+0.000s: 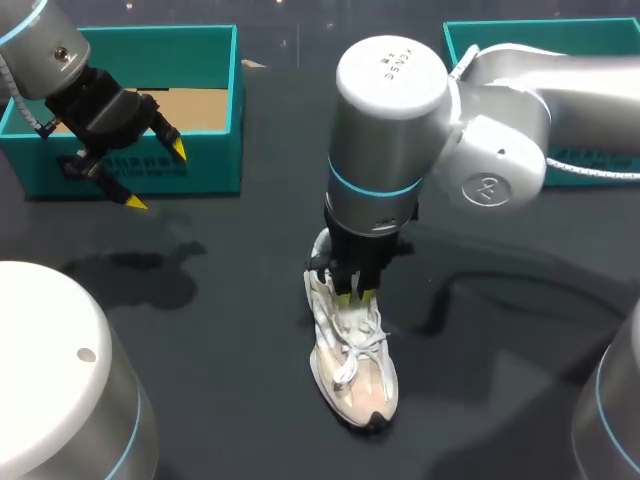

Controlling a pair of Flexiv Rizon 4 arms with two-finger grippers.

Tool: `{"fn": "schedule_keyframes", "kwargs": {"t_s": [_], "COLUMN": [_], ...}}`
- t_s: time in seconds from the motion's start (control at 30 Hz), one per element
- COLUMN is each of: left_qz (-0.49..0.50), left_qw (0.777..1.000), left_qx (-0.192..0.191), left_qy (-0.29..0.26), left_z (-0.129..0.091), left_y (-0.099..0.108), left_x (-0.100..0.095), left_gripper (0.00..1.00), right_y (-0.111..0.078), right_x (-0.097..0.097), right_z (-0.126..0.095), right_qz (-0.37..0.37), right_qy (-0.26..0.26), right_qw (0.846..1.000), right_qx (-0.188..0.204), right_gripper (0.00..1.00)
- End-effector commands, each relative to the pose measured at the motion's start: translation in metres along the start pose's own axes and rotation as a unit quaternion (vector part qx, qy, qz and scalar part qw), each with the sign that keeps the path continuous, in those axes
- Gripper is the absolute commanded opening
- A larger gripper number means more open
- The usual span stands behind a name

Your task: Take the shoe out of the shoebox, open the shoe tongue, remove and reinsert the insole, then place the shoe into the shoebox

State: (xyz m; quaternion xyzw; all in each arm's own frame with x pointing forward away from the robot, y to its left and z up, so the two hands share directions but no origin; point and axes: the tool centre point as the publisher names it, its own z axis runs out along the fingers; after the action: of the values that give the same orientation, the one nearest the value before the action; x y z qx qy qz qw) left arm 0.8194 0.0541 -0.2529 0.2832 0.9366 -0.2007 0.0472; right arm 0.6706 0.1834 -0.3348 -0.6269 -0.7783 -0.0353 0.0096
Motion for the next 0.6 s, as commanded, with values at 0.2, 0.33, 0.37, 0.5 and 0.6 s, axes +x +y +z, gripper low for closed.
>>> {"fn": "schedule_keyframes", "kwargs": {"t_s": [0.2, 0.33, 0.37, 0.5, 0.6], "left_qz": [0.000, 0.000, 0.000, 0.000, 0.000], "left_qw": [1.000, 1.000, 1.000, 1.000, 1.000], "left_qx": [-0.001, -0.001, -0.001, -0.001, -0.001], "left_qy": [0.000, 0.000, 0.000, 0.000, 0.000], "left_z": [-0.001, -0.001, -0.001, -0.001, -0.001], "left_y": [0.000, 0.000, 0.000, 0.000, 0.000], "left_x": [0.001, 0.001, 0.001, 0.001, 0.001], "left_gripper": [1.00, 1.00, 1.00, 1.00, 1.00], "right_y": [0.013, 0.006, 0.006, 0.003, 0.003], "right_x": [-0.007, -0.001, 0.000, 0.001, -0.002], "right_z": [0.018, 0.004, 0.003, 0.000, 0.005], "right_qz": [-0.001, -0.002, -0.003, -0.005, -0.006], "right_qy": [0.024, 0.005, 0.001, -0.005, 0.001], "right_qw": [0.999, 1.000, 1.000, 1.000, 1.000], "right_qx": [0.021, 0.004, 0.002, 0.000, 0.003], "right_gripper": [0.23, 0.26, 0.27, 0.32, 0.33]}}
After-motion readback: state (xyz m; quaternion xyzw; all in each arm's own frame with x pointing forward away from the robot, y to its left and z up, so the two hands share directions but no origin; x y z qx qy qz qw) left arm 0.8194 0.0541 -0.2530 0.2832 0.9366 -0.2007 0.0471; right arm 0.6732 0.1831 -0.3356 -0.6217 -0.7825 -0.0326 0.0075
